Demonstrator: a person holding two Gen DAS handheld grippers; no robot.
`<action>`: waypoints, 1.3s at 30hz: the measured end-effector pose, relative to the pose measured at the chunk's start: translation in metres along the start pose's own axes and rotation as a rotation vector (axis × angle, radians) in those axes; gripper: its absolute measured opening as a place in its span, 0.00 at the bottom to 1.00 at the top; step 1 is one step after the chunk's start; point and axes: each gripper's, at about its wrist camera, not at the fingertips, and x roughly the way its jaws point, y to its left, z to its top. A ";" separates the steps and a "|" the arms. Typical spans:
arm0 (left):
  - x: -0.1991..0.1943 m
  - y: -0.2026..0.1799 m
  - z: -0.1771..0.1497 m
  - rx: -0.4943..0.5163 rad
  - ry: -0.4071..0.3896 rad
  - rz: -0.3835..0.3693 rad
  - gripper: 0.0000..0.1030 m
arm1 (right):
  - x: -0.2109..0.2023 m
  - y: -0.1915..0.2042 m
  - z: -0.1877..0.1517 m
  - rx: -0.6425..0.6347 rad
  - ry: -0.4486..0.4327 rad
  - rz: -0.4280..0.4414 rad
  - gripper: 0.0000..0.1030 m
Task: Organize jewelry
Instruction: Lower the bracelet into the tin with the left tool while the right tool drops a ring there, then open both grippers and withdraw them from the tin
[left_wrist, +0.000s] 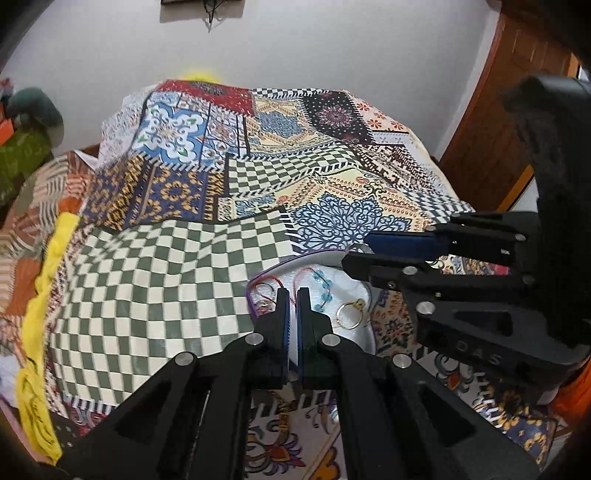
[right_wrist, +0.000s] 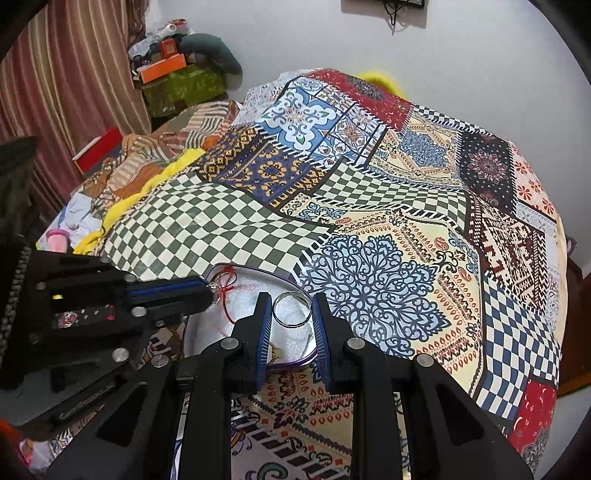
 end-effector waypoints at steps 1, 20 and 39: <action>-0.002 -0.001 -0.001 0.014 -0.003 0.008 0.01 | 0.002 0.001 0.000 -0.001 0.006 0.005 0.20; -0.026 0.033 -0.033 0.011 0.017 0.110 0.33 | 0.017 0.027 -0.006 -0.078 0.079 -0.012 0.20; -0.034 0.052 -0.076 -0.040 0.103 0.108 0.39 | -0.047 0.028 -0.030 0.009 -0.029 -0.142 0.36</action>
